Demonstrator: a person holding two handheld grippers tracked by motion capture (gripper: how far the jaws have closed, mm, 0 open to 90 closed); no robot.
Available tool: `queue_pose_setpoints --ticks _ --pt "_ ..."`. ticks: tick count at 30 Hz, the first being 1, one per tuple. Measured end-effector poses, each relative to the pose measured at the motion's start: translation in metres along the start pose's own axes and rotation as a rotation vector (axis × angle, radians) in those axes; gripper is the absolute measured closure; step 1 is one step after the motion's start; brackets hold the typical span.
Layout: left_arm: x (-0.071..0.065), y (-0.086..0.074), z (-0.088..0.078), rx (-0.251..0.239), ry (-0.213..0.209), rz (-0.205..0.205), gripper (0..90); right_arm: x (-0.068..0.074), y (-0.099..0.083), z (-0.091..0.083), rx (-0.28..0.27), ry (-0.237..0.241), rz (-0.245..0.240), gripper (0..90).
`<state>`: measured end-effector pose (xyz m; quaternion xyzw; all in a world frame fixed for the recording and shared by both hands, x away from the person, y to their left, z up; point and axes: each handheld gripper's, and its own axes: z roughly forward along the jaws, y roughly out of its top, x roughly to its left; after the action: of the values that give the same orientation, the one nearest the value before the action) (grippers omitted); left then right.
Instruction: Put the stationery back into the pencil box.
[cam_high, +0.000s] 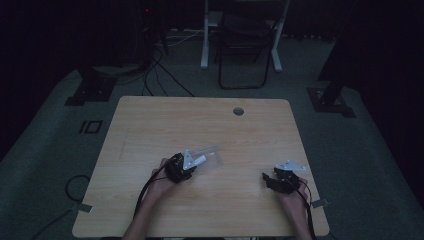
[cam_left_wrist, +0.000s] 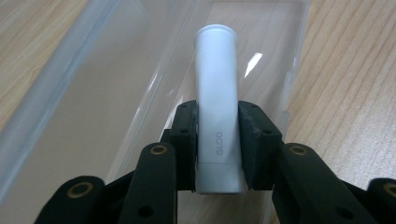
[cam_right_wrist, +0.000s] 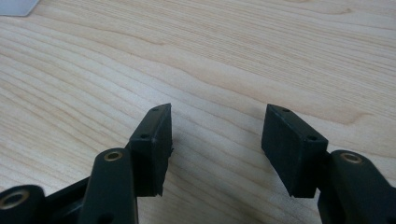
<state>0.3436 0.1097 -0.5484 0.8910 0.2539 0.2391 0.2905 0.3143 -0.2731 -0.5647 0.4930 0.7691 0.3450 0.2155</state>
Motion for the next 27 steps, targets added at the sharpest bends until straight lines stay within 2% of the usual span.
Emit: queue_pose_setpoints --ticks 5,13,15,18,20,27 --pt "0.001 0.0 -0.004 -0.019 0.001 -0.015 62.0 0.0 0.0 0.0 0.0 0.0 0.0 42.9" --pt "-0.004 0.003 -0.012 -0.052 0.017 -0.009 58.3 0.0 0.0 0.0 -0.001 0.002 -0.001 42.3" --pt "-0.006 0.004 -0.016 -0.07 0.038 -0.027 57.7 0.0 0.0 0.0 -0.001 0.002 -0.003 42.1" --pt "-0.006 0.002 -0.02 -0.09 0.043 -0.045 57.0 0.0 -0.001 0.0 -0.005 0.004 -0.003 41.3" --pt "-0.009 0.001 -0.024 -0.119 0.021 -0.054 56.3 0.0 -0.001 0.001 -0.007 0.006 -0.004 40.3" --pt "-0.019 0.001 -0.026 -0.138 -0.015 -0.046 55.4 0.0 -0.001 0.001 -0.01 0.008 -0.007 39.3"
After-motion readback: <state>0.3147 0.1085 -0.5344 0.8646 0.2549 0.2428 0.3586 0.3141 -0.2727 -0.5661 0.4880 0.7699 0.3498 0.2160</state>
